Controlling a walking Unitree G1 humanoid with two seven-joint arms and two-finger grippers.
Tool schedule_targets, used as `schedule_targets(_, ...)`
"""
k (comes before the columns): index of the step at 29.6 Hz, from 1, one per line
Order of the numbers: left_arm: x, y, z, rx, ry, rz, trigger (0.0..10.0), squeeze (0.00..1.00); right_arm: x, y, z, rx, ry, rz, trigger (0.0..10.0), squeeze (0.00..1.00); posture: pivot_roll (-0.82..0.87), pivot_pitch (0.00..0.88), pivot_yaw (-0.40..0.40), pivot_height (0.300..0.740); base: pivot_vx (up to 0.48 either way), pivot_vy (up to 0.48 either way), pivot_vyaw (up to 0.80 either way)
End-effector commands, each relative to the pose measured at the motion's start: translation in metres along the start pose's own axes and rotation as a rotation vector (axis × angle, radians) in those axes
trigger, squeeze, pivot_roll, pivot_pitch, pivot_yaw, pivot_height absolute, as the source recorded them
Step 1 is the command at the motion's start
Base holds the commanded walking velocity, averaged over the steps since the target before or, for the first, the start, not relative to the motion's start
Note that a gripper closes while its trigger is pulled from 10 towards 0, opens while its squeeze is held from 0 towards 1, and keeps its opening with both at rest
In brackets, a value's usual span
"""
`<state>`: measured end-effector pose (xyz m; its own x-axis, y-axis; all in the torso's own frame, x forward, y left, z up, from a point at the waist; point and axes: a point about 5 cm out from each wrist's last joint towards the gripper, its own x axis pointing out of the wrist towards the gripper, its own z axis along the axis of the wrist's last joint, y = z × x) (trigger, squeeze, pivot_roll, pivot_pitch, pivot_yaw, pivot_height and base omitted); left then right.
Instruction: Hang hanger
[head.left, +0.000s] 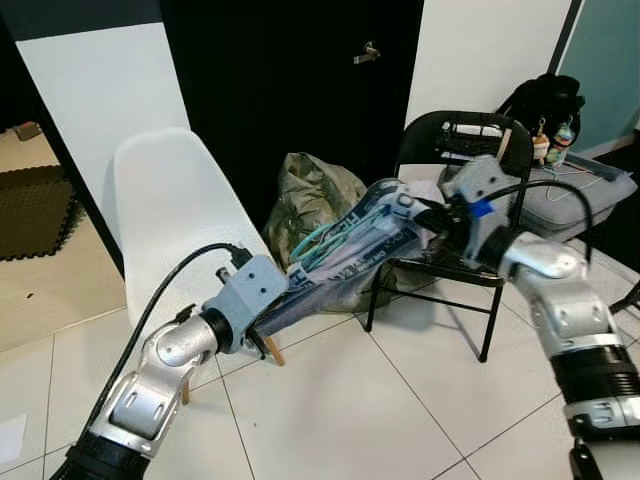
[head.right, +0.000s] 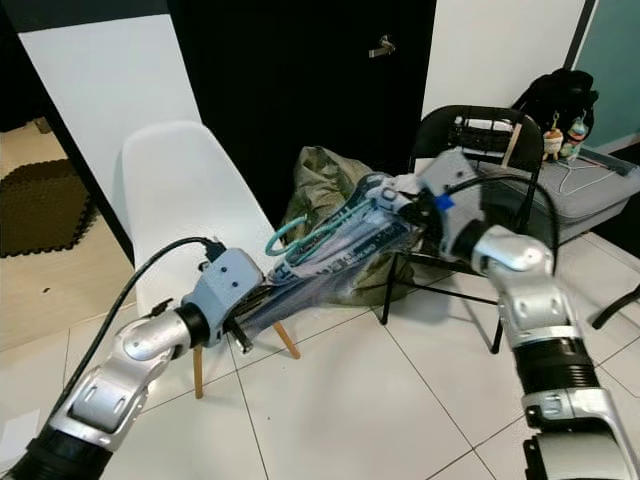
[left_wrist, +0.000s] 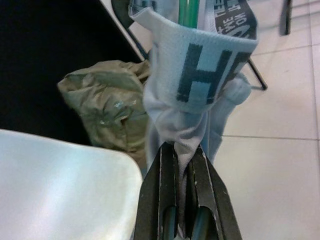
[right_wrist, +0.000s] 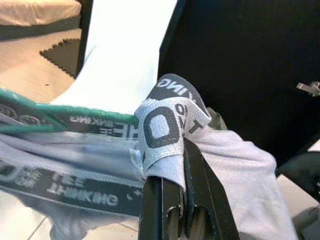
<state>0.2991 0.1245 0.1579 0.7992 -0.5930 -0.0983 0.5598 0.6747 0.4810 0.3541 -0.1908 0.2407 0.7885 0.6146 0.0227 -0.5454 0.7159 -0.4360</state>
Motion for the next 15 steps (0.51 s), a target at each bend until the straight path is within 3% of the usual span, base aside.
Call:
schedule_targets(1, 0.007, -0.005, 0.005, 0.019, -0.009, -0.014, 10.0, 0.0, 0.011, 0.006, 0.008, 0.001, -0.023, 0.02, 0.0, 0.0, -0.02, 0.0, 0.011, 0.74, 0.0, 0.0, 0.0)
schedule_targets(8, 0.016, -0.007, 0.014, 0.026, -0.038, 0.0, 10.0, 0.0, 0.026, 0.022, 0.011, 0.032, -0.045, 0.047, 0.0, 0.0, -0.02, 0.0, 0.013, 0.74, 0.0, 0.0, 0.0)
schedule_targets(11, 0.018, -0.008, 0.015, 0.06, -0.039, -0.005, 10.0, 0.0, 0.033, 0.047, 0.013, 0.068, -0.075, 0.155, 0.0, 0.0, -0.02, 0.0, 0.018, 0.74, 0.0, 0.0, 0.0)
schedule_targets(15, 0.018, -0.006, 0.014, 0.066, -0.036, -0.003, 10.0, 0.0, 0.031, 0.063, 0.01, 0.055, -0.072, 0.252, 0.0, 0.0, -0.02, 0.0, 0.017, 0.74, 0.0, 0.0, 0.0)
